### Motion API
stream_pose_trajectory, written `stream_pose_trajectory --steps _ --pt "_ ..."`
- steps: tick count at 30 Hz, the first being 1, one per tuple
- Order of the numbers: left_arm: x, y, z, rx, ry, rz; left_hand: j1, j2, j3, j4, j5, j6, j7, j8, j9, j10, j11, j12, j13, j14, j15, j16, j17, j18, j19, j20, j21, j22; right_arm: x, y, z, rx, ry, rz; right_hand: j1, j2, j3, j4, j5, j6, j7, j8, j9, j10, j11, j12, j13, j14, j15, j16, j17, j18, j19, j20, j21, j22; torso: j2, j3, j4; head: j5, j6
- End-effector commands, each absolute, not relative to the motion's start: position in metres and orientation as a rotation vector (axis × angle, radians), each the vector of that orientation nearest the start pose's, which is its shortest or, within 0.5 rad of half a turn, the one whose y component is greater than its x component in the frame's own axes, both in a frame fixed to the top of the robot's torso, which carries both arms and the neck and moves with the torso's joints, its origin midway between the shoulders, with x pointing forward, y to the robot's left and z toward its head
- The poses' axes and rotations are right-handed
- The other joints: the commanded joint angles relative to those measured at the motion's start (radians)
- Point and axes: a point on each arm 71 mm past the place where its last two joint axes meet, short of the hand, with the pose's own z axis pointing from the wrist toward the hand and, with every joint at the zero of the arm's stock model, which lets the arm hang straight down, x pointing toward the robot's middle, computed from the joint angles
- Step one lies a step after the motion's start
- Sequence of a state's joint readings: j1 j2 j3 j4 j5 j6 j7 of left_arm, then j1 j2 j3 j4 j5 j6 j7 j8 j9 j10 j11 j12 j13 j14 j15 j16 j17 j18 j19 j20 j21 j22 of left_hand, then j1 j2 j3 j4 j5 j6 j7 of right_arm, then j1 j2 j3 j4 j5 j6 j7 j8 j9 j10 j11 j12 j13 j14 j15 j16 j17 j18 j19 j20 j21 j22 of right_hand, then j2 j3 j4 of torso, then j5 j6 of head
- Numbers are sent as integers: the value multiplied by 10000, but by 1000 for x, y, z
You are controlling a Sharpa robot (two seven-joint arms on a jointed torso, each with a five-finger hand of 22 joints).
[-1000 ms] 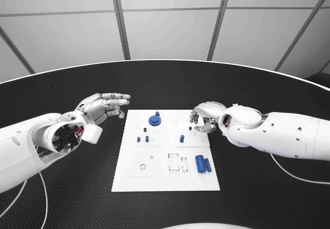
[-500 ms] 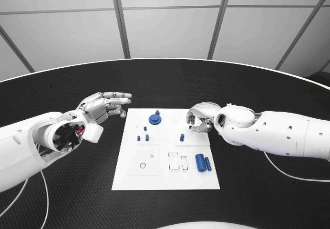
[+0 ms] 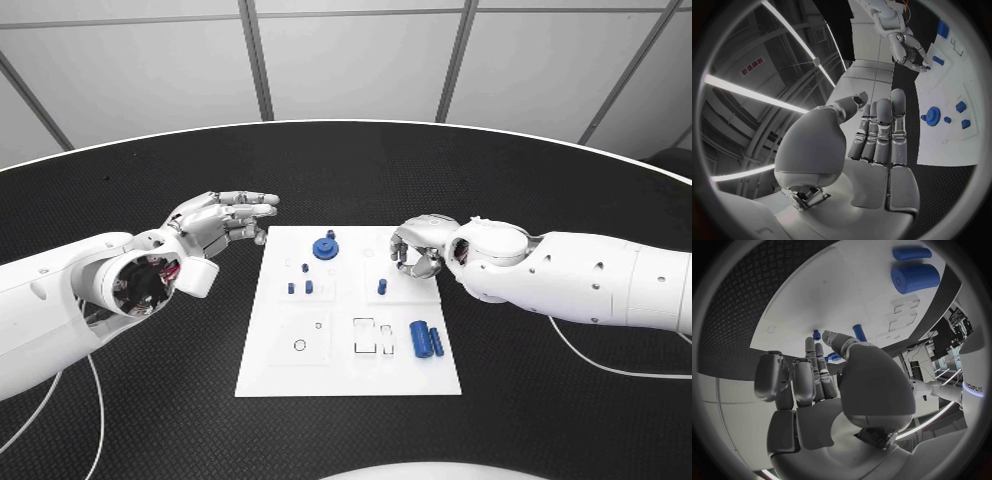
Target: Assemble the parts on the task board
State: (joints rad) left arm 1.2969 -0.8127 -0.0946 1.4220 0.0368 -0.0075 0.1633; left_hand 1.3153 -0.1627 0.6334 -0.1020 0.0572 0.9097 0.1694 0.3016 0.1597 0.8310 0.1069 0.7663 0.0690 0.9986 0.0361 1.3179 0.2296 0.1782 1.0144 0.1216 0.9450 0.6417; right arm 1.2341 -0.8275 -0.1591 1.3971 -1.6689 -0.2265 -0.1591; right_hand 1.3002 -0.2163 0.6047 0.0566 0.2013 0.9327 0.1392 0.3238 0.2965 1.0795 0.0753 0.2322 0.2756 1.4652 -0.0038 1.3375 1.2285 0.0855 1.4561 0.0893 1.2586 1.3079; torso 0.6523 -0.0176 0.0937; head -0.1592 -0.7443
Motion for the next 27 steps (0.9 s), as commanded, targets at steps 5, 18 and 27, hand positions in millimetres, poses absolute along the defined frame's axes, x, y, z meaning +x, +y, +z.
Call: stream_pose_trajectory --steps 5,18,27 --pt "509 207 -170 -11207 17460 -16311 -46 31 -67 -15 -13 29 29 -69 16 -16 28 -56 -12 -95 -2 -64 -18 74 -51 26 -81 -27 497 -231 -225 -3778 17743 3455 51 94 35 -99 73 113 -9 58 36 170 5 -50 -61 383 -14 80 24 -161 119 -8 82 248 -7 13 11 -6 -29" --pt "509 206 -171 -11213 17523 -16301 -23 51 -65 -22 -14 23 38 -80 16 -20 34 -66 -10 -94 1 -71 -22 75 -44 26 -89 -35 499 -231 -231 -3813 17874 3423 126 219 80 -221 97 296 -23 132 102 395 -33 -42 -157 388 -48 114 60 -169 130 -30 129 301 -3 2 3 14 -59" --pt "509 206 -171 -11218 17555 -16295 -23 51 -65 -22 -14 23 38 -80 16 -20 34 -66 -10 -94 1 -71 -22 75 -44 26 -89 -35 499 -228 -231 -3820 17865 3445 427 540 319 -567 -261 583 -64 253 228 745 -114 -82 -258 385 -121 129 70 -190 160 -86 246 420 -4 2 16 -2 -78"
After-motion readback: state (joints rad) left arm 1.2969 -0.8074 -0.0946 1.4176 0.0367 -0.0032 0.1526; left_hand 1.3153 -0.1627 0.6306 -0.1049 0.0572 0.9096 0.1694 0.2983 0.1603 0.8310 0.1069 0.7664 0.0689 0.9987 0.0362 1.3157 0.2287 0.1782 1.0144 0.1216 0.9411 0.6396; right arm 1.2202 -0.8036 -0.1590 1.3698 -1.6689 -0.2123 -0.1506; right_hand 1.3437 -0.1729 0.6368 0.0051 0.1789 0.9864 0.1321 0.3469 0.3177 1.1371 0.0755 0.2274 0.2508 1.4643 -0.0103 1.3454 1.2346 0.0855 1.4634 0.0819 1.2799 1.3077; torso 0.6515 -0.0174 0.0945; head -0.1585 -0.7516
